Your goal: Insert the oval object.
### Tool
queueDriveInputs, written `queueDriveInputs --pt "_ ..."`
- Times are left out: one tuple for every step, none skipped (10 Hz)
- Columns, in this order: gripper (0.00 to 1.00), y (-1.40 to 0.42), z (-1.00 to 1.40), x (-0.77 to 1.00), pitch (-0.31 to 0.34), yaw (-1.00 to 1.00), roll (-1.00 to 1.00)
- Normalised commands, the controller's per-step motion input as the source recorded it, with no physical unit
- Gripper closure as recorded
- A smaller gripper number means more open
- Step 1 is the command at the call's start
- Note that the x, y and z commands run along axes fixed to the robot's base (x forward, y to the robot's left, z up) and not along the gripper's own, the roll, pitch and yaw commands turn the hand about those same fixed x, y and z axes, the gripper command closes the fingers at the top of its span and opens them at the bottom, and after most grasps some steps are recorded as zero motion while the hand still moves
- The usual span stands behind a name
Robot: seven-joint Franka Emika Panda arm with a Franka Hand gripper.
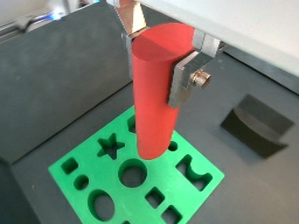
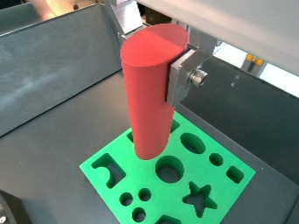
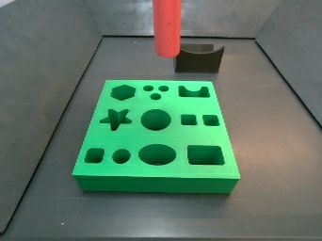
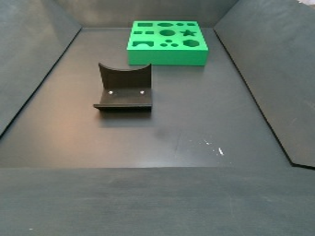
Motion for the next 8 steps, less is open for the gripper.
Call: queueDriveInputs --pt "1.0 -0.27 -0.42 -0.08 -0.234 -0.87 -0.04" --pt "1.0 -0.41 -0.51 -0.08 -0.229 -0.79 0.0" --pt "1.0 -0.56 -0.64 -0.13 -0.274 -0.67 0.0" --pt "1.0 -0.73 -0.74 -0.16 -0.296 -0.54 0.02" --pt "1.0 -0.85 -0.73 -0.13 -0.244 -0.47 0.05" --pt "1.0 -0.84 -0.53 -0.02 -0.026 -0.5 0.07" --pt "1.0 -0.31 -0.09 -0.09 0.103 -0.82 0.18" --pt "1.0 -0.14 -0.03 -0.14 0.103 -0.9 0.21"
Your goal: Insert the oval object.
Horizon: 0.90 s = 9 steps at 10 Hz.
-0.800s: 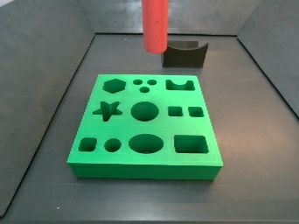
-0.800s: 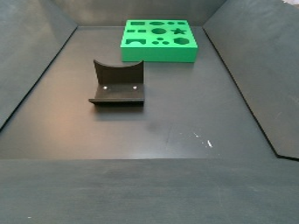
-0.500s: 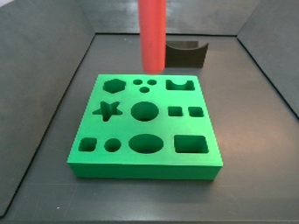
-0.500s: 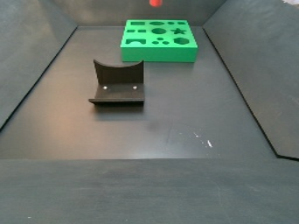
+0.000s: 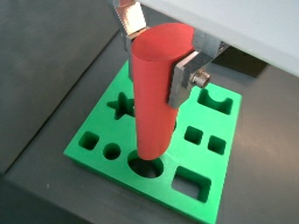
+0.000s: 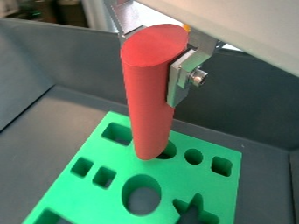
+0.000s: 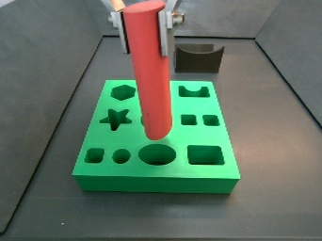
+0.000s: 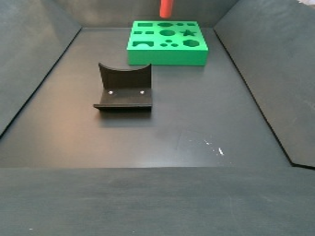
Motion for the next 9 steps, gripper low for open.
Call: queueDriveInputs --pt "1.0 -0.14 -0.03 -0.15 0.104 -0.9 0.21" --pt "1.0 -0.06 0.0 -0.16 0.114 -0.9 0.21" --pt "1.0 -0.05 0.0 -0.16 0.119 -0.89 0.21" --pt "1.0 -0.05 0.0 -0.16 0.12 -0.89 0.21" --pt "1.0 -0.05 0.0 -0.16 0.12 -0.89 0.21" --pt "1.0 -0.06 0.0 -0.16 0.124 -0.88 0.21" --pt "1.0 -0.06 0.0 -0.16 0.127 -0.88 0.21" --pt "1.0 -0.14 0.0 0.0 0.009 -0.88 0.19" --pt "1.0 -0.19 0.0 0.27 -0.019 -0.73 0.17"
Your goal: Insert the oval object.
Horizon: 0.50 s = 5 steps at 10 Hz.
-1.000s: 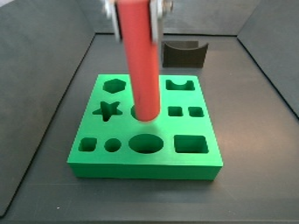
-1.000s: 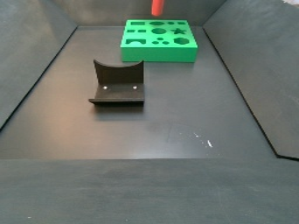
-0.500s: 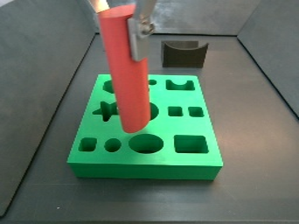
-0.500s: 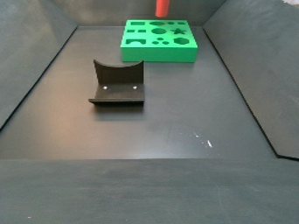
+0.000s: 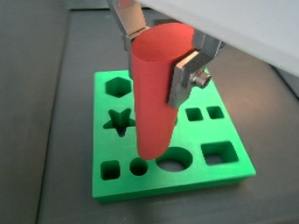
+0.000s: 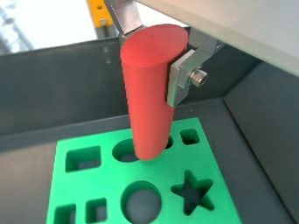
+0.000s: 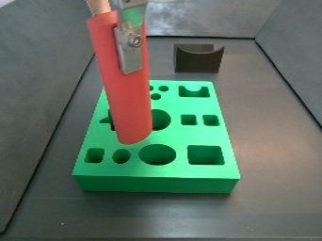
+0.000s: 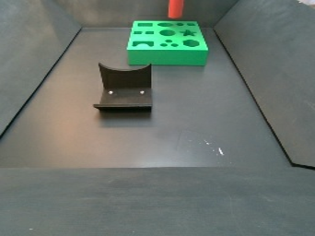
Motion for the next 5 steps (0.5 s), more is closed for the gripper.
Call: queueDriveInputs --pt "1.0 -0.23 0.0 0.55 -0.026 -0.51 0.2" --pt "1.0 -0.23 0.0 0.57 -0.027 -0.49 0.22" --pt "1.0 -0.19 0.0 0.42 -0.026 -0.61 0.23" --pt "1.0 -0.14 -0.05 0.21 0.0 -0.72 0.26" --pt "1.0 -0.07 -0.07 0.0 0.0 -0.9 0.25"
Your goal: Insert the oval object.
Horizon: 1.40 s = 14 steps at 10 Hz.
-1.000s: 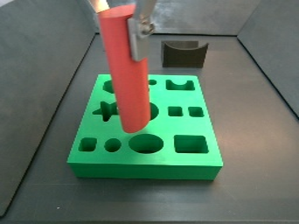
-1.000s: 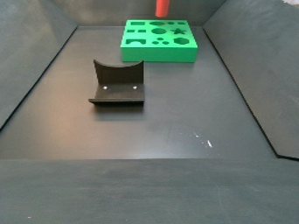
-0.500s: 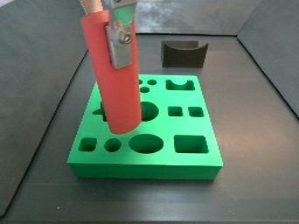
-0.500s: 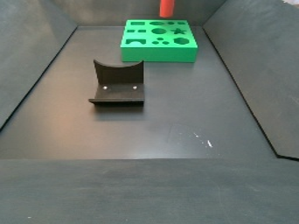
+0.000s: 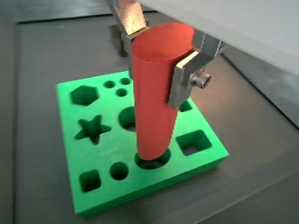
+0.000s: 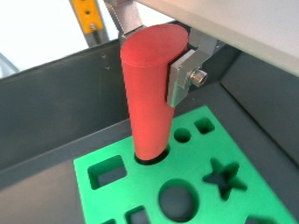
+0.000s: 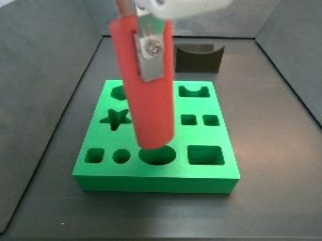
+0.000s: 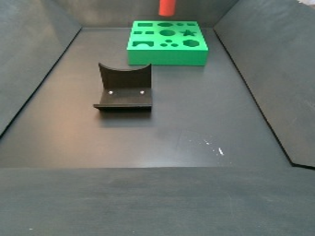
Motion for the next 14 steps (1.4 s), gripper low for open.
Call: queueDriveInputs --pt "1.0 -0.03 -0.04 -0.03 0.0 -0.93 0.24" --pt "1.0 -0.04 0.0 -0.07 0.019 -0.94 0.23" --pt "1.0 -0.05 0.0 -0.1 0.041 -0.94 0.22" --pt "1.0 -0.06 0.0 -0.13 0.076 -0.93 0.22" --pt "1.0 -0.02 -0.01 -0.14 0.154 -0.85 0.23" --pt "1.0 0.0 -0.02 -0.14 0.191 -0.81 0.23" --pt "1.0 -0.19 -0.24 0.1 0.093 -0.7 0.06" --pt "1.0 0.0 0.0 0.0 0.0 0.0 0.0" --pt "1.0 0.06 -0.06 0.0 0.0 0.0 -0.02" --pt "1.0 -0.1 -0.74 0.32 0.096 -0.07 0.13" --pt "1.0 -0.01 -0.49 0.24 0.131 0.0 0.14" --pt "1.0 0.0 -0.35 0.18 0.081 0.0 0.04" --pt "1.0 0.0 -0.38 0.4 0.12 -0.02 0.01" --pt "1.0 -0.04 -0.27 0.27 0.077 0.0 0.02"
